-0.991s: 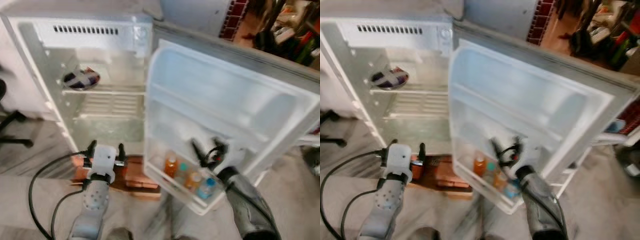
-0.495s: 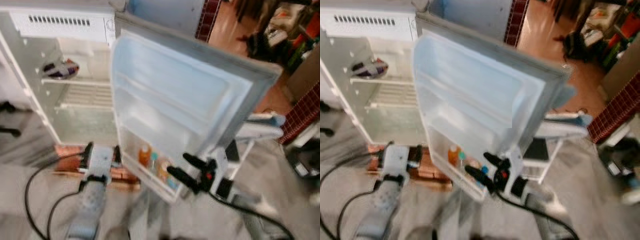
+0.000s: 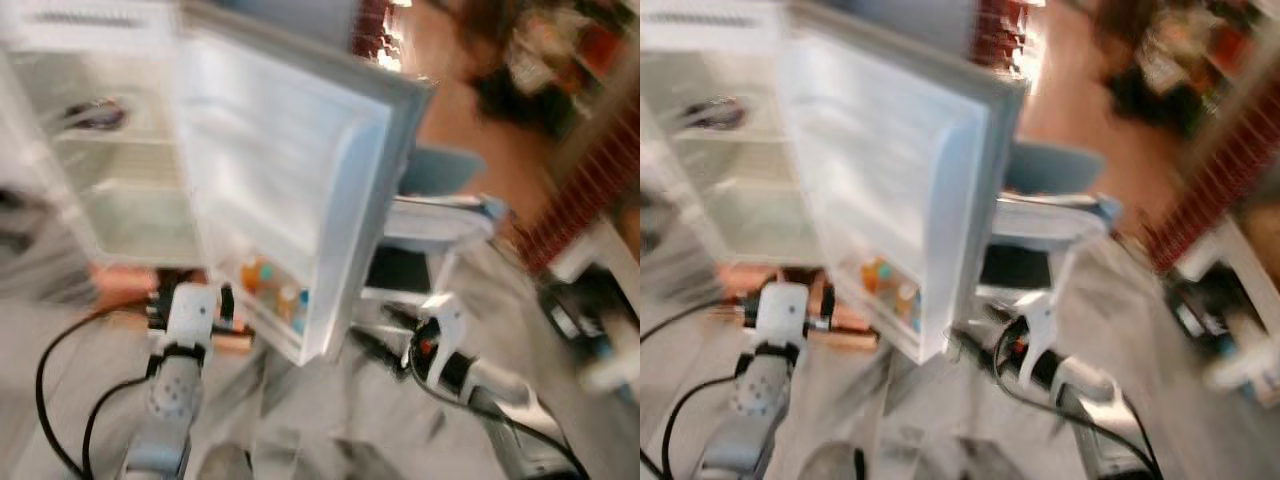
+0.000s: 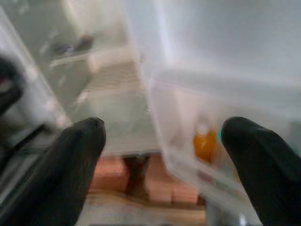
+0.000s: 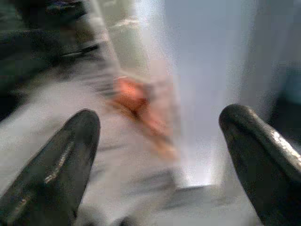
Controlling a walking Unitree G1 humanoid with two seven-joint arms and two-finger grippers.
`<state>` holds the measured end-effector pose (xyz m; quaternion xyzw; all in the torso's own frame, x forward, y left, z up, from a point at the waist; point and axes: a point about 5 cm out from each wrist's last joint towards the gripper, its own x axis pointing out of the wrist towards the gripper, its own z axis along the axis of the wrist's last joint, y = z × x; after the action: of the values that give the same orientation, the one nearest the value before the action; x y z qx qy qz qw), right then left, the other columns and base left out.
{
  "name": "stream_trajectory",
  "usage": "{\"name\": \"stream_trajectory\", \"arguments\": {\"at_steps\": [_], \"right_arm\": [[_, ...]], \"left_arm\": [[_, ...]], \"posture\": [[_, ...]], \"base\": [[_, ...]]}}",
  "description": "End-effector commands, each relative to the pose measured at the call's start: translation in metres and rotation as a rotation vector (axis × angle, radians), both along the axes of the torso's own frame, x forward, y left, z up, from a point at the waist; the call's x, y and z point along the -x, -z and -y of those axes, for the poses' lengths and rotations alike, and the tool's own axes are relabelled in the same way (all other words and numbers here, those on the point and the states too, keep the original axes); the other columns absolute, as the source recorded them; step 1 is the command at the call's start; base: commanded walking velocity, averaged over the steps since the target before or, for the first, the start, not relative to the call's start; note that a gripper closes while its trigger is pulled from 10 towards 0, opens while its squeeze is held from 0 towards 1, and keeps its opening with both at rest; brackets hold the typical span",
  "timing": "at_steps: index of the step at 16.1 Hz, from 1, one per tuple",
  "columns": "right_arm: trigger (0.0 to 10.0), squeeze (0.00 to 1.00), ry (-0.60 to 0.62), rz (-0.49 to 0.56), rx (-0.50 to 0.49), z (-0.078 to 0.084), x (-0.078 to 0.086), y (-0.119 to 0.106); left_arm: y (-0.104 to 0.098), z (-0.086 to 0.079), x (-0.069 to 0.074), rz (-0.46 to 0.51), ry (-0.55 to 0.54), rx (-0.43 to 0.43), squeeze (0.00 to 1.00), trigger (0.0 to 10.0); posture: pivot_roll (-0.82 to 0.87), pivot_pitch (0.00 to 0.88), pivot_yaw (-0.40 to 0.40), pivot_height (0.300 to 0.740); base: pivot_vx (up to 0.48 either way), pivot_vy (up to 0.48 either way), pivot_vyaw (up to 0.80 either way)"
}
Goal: Restocking fridge
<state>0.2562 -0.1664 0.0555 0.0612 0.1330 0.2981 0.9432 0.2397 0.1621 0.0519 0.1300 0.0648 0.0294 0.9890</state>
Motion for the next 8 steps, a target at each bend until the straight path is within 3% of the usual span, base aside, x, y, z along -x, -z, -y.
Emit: {"name": "stream_trajectory", "arguments": {"at_steps": [1,4,8], "right_arm": [[10.0,0.00,0.089,0.048,0.015,0.009,-0.003,-0.004],[10.0,0.00,0.297,0.170,0.031,0.012,-0.018,-0.019],[10.0,0.00,0.490,0.206,0.029,0.013,-0.024,-0.021]], "left_arm": [[0.002,0.003,0.001,-0.015,0.014,-0.001,0.00,10.0],[0.001,0.000,0.000,-0.008,0.002,0.018,0.00,10.0],[-0.001,-0.001,0.000,0.005,-0.006,0.033,0.00,10.0]], "posture": [[0.11,0.069,-0.042,0.740],[0.11,0.069,-0.042,0.740],[0.11,0.066,-0.046,0.740]], "base": [[0.000,0.000,0.00],[0.000,0.000,0.80],[0.000,0.000,0.79]]}}
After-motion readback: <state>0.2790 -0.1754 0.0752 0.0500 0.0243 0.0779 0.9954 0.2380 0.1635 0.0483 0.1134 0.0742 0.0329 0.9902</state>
